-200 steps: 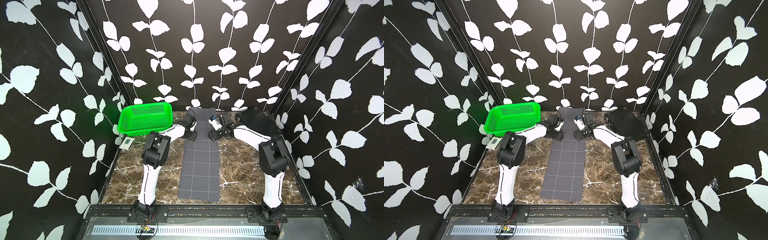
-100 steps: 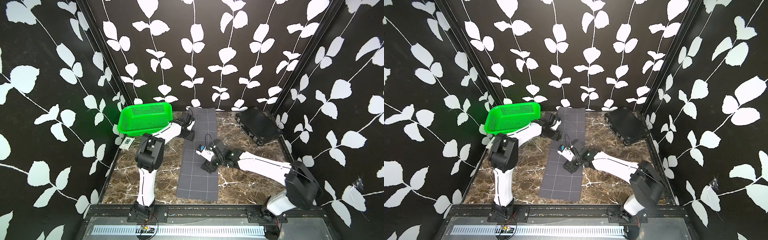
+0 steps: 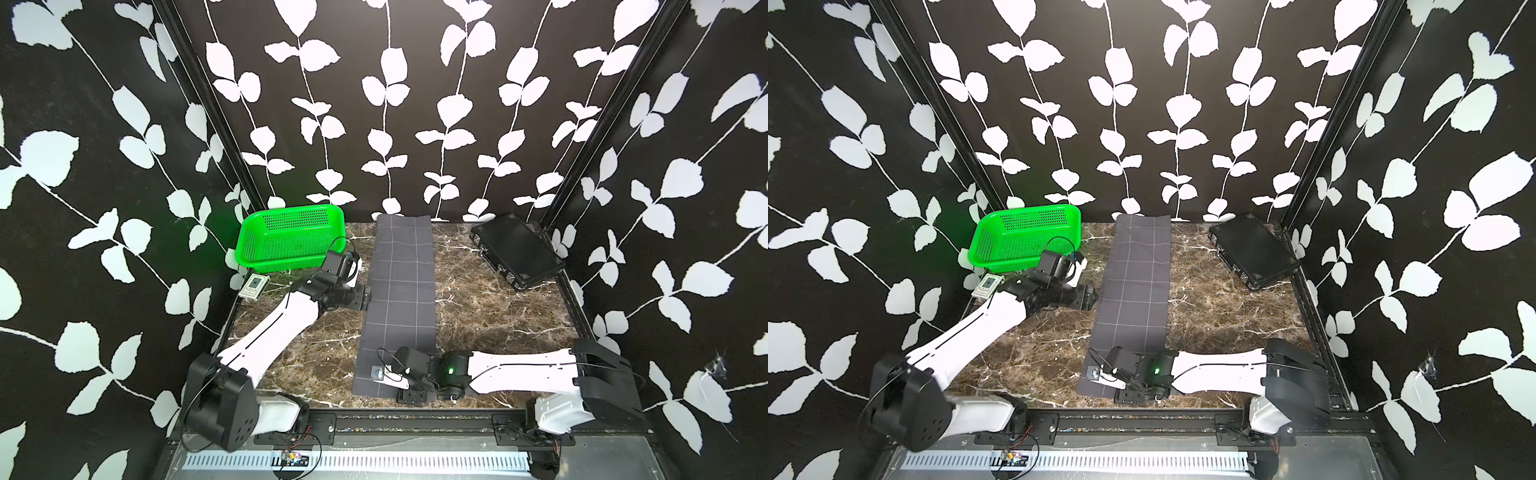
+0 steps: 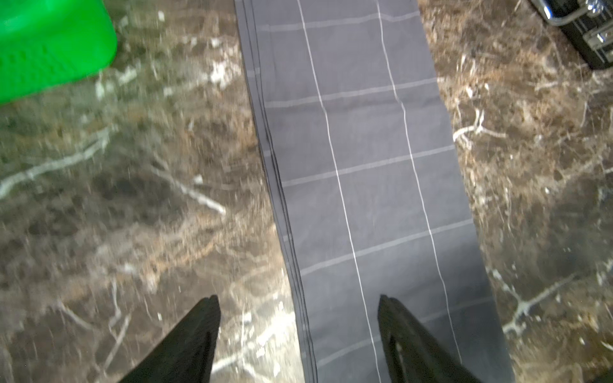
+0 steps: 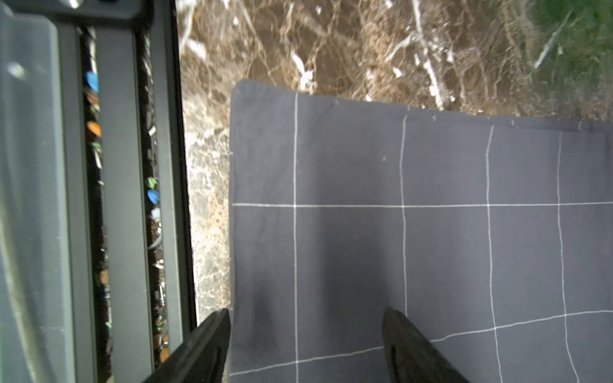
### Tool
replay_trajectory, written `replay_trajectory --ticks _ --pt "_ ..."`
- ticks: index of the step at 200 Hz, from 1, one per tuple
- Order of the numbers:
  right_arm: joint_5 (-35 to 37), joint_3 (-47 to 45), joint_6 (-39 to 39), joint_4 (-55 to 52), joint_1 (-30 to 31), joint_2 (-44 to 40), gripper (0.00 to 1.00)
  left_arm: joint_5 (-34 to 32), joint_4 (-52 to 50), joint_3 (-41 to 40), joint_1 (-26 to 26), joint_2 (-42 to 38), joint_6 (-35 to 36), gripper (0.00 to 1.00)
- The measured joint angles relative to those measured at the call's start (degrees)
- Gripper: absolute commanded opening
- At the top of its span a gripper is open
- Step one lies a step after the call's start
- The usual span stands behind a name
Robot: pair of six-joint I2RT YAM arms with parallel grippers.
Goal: Roll up the pillowcase
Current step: Roll the pillowcase at the center of the board.
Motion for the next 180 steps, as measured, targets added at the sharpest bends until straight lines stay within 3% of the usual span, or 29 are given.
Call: replay_trajectory --ticks 19,58,73,80,114,145,162,180 --pt "0.63 -0.26 -1.01 0.17 1.53 1.22 0.70 0.35 -0.46 -4.44 -0.31 -4.92 -2.56 0.89" --pt "2.03 -0.28 -2.51 0.79 2.89 4.81 0.61 0.92 -0.81 -11.15 -1.49 -11.93 -8.07 0.90" --pt "2.75 -0.28 -2.73 0.76 2.91 6.71 0.60 0.92 -0.85 -12.61 -2.36 -13.05 -9.53 0.91" --pt "2.84 -0.26 -2.93 0.81 2.91 7.52 0.60 0.85 -0.85 -13.22 -2.80 -13.40 -10.27 0.98" --pt "3.17 0.22 -3.45 1.29 2.93 8.22 0.55 0.79 -0.81 -15.04 -4.11 -14.14 -12.72 0.99" --pt "3.69 1.09 -3.61 1.46 3.06 9.33 0.42 0.76 -0.83 -16.41 -4.46 -15.06 -13.90 0.99" --pt "3.67 1.27 -3.69 1.44 3.15 9.60 0.25 0.57 -0.83 -17.18 -4.79 -15.65 -14.62 0.99" --pt "3.63 1.27 -3.58 1.22 3.13 9.81 0.20 0.46 -0.85 -18.03 -5.22 -16.33 -15.30 0.99"
